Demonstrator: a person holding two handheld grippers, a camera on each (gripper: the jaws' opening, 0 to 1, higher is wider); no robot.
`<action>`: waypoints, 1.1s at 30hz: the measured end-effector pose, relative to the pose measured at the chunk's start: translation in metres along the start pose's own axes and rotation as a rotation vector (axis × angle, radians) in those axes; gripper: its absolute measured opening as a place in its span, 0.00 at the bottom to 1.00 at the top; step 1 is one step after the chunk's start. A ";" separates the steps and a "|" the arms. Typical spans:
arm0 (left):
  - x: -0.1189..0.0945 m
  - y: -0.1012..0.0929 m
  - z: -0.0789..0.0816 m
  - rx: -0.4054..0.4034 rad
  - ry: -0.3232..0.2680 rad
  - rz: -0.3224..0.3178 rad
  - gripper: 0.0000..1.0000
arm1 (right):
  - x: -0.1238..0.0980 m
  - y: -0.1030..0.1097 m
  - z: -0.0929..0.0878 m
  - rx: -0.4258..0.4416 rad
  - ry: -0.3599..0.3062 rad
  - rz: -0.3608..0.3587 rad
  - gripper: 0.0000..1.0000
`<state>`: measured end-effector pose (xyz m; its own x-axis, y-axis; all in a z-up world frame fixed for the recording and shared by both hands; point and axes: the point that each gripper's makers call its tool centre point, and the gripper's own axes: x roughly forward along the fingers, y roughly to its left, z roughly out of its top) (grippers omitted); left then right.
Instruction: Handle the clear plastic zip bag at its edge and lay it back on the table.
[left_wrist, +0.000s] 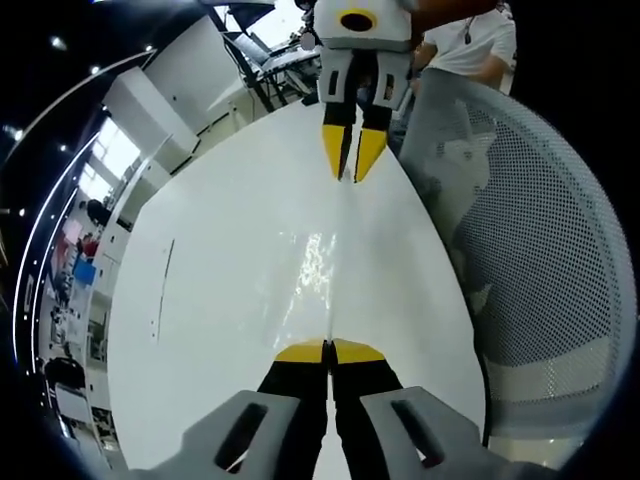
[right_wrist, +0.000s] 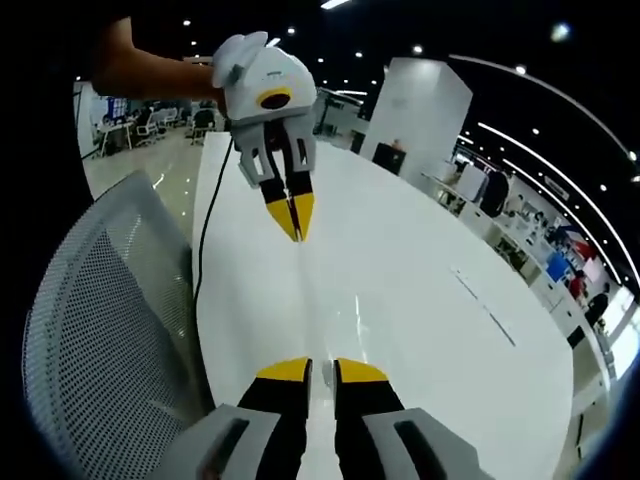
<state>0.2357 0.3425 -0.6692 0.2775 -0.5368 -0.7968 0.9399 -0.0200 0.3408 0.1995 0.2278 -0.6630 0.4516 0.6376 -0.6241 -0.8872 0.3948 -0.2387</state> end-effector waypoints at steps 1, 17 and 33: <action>0.001 0.000 0.000 0.001 0.001 -0.001 0.00 | -0.001 0.000 0.003 -0.010 -0.002 0.003 0.06; 0.002 -0.005 0.007 0.009 -0.003 -0.004 0.00 | 0.005 -0.017 0.021 -0.042 -0.020 0.019 0.08; 0.003 -0.006 0.018 -0.014 -0.041 0.016 0.00 | 0.020 -0.001 0.014 0.000 -0.010 0.074 0.08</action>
<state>0.2268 0.3255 -0.6644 0.2845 -0.5714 -0.7698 0.9381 0.0006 0.3463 0.2104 0.2494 -0.6651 0.3855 0.6715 -0.6328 -0.9183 0.3459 -0.1924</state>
